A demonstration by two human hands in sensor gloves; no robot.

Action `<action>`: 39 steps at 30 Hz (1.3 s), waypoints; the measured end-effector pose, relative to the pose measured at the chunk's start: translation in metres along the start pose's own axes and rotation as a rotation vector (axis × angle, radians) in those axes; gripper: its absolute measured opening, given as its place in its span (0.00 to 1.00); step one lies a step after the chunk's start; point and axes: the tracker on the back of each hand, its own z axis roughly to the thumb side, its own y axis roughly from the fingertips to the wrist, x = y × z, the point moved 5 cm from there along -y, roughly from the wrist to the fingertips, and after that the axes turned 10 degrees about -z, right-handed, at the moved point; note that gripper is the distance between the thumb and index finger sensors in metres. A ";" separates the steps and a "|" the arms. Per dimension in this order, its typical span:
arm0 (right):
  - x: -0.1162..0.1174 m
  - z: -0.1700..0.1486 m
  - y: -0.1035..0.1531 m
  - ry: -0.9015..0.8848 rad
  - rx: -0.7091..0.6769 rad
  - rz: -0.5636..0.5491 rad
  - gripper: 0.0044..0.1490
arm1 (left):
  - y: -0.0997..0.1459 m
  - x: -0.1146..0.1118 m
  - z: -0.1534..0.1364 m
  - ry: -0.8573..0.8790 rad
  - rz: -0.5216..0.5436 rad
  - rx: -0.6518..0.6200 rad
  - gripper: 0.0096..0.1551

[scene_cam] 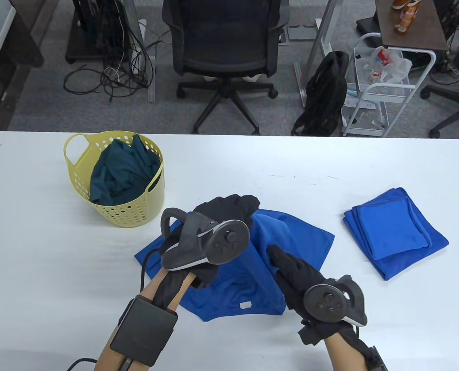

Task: Fold and stack clothes and towels from laundry basket

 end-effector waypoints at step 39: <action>0.013 -0.007 -0.005 -0.216 0.049 0.010 0.27 | 0.005 0.030 -0.003 -0.107 0.021 0.150 0.23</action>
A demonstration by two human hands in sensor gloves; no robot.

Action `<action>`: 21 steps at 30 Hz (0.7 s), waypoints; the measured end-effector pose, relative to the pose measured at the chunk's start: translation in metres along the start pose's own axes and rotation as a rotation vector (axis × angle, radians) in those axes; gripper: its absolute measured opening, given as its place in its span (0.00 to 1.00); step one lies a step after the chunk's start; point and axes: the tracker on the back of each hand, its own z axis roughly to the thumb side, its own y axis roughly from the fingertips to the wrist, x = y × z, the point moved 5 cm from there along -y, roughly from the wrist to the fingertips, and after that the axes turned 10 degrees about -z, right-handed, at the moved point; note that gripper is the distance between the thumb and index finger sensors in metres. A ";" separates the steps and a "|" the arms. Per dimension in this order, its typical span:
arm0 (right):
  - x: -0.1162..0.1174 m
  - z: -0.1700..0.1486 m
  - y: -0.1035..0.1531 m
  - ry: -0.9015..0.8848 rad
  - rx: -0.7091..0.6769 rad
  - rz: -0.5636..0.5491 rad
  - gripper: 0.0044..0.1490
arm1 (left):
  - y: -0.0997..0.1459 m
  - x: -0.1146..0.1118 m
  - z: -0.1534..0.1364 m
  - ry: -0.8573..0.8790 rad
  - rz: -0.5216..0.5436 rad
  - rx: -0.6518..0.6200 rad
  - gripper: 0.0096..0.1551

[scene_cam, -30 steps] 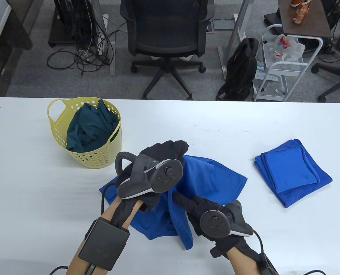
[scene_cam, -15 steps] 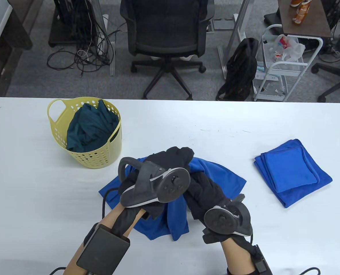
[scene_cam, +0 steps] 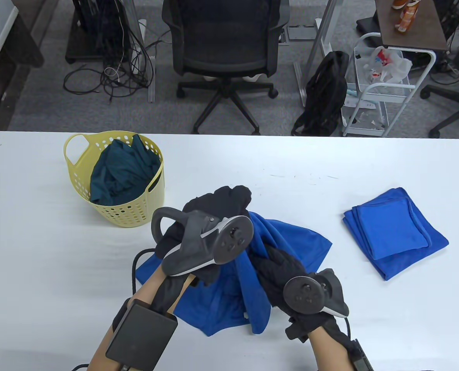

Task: Fold and stack clothes and towels from laundry basket

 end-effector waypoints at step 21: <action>-0.012 0.001 0.019 0.229 0.011 -0.243 0.18 | -0.020 -0.027 -0.060 -0.077 -0.031 0.183 0.21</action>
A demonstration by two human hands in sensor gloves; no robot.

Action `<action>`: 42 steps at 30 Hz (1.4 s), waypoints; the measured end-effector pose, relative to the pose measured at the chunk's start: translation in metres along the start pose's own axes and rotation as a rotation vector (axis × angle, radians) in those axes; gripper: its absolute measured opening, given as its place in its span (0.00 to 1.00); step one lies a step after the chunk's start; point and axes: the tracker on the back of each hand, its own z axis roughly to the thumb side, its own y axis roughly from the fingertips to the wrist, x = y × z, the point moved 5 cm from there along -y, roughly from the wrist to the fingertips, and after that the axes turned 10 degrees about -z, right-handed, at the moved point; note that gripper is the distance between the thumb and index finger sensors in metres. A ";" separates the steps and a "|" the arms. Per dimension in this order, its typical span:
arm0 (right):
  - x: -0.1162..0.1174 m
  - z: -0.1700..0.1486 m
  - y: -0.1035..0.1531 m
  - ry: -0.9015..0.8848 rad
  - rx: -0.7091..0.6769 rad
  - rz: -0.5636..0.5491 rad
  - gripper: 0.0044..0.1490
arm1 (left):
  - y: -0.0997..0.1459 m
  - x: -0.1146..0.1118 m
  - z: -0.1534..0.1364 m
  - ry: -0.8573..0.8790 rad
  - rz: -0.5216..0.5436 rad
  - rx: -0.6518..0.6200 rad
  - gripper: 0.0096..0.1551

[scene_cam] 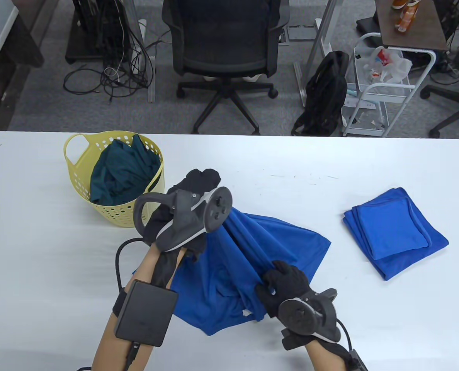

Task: Fold and stack clothes and towels from laundry basket

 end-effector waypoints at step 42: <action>-0.132 -0.009 -0.090 0.024 -0.067 -0.137 0.27 | 0.073 -0.003 -0.081 0.222 0.166 -0.384 0.25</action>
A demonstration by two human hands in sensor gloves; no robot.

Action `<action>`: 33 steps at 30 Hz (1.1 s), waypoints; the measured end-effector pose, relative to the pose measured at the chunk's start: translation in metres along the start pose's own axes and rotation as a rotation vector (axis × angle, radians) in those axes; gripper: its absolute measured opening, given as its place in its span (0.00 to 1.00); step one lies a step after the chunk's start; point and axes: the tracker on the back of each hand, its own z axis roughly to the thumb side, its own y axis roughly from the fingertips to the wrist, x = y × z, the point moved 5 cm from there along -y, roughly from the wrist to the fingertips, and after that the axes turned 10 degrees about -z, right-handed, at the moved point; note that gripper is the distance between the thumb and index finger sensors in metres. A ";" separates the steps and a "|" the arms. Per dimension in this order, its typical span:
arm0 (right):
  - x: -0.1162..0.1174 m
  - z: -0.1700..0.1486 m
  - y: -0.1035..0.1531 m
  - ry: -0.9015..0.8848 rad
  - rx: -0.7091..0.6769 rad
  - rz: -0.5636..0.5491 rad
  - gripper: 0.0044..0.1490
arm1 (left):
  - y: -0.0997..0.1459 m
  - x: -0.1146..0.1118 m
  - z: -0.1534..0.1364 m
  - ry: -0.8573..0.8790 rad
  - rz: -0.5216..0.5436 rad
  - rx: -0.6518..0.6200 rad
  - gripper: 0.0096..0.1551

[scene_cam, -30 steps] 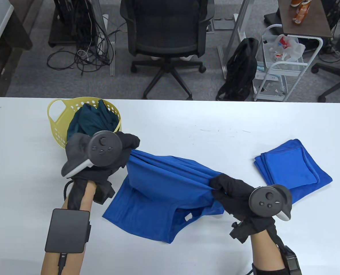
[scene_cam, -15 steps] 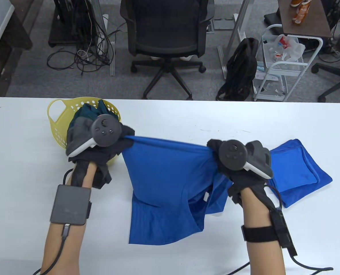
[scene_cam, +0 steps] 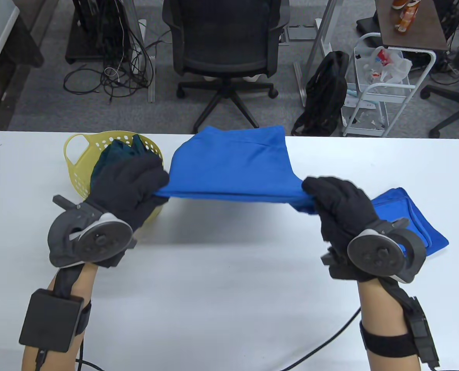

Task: Fold and stack clothes and towels from laundry basket

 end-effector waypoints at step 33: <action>0.219 -0.063 0.126 0.436 0.175 0.954 0.32 | -0.011 -0.286 -0.006 0.021 -0.892 0.080 0.31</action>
